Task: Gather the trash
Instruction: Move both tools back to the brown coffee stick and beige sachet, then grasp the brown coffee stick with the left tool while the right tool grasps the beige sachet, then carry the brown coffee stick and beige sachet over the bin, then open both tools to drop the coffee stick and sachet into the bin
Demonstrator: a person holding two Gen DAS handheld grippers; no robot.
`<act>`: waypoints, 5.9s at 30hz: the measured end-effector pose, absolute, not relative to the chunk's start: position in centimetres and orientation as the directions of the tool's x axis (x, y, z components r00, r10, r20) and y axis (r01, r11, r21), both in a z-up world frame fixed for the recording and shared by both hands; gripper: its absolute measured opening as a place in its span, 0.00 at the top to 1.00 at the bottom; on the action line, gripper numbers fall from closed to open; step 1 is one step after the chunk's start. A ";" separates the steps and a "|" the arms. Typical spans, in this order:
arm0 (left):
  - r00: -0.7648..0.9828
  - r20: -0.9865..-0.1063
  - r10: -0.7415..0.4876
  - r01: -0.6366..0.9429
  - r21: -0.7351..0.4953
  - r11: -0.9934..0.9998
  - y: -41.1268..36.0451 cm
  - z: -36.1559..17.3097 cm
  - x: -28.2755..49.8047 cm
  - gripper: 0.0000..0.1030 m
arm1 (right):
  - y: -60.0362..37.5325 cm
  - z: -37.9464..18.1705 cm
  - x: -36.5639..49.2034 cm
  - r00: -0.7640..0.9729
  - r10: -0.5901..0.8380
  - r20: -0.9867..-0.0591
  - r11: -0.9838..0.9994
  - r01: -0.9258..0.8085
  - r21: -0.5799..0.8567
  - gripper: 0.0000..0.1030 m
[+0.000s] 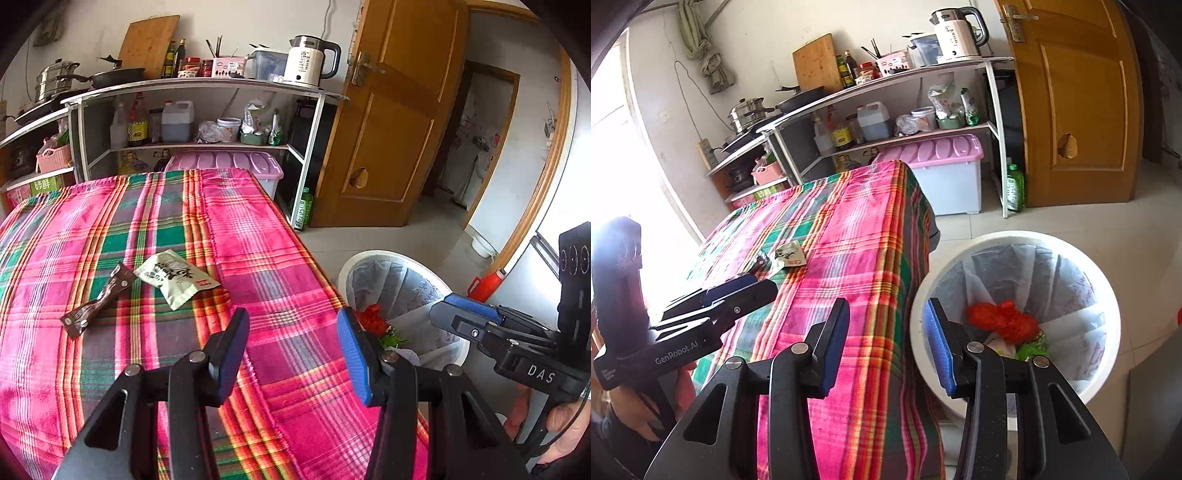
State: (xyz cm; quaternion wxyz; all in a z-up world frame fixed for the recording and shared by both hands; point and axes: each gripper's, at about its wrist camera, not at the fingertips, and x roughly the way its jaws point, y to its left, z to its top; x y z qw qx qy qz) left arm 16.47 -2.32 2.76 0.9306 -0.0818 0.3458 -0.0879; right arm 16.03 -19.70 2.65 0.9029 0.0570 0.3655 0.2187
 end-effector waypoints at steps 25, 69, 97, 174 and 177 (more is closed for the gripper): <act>0.775 -0.626 -0.086 -0.054 -0.201 0.978 8.7 2.1 14.6 0.50 | -7.4 1.9 18.1 0.505 0.522 -0.687 0.797 -0.575 0.182 0.50; 0.643 -0.765 -0.035 -0.078 -0.110 0.991 12.2 -1.9 20.0 0.78 | -0.5 -2.5 26.2 0.438 0.437 -0.785 0.790 -0.605 0.102 0.79; 0.716 -0.691 -0.102 -0.029 -0.176 0.984 7.1 1.0 14.8 0.78 | -8.6 1.0 19.0 0.509 0.480 -0.715 0.833 -0.521 0.188 0.81; 0.557 -0.736 -0.385 0.335 -0.225 0.915 -16.3 -1.2 23.3 0.69 | -30.8 -0.8 18.5 0.664 0.241 -0.708 0.967 -0.103 0.233 0.67; 0.561 -0.730 -0.392 0.334 -0.233 0.913 -15.9 -1.0 23.2 0.66 | -30.8 -0.6 18.4 0.667 0.236 -0.707 0.969 -0.103 0.226 0.67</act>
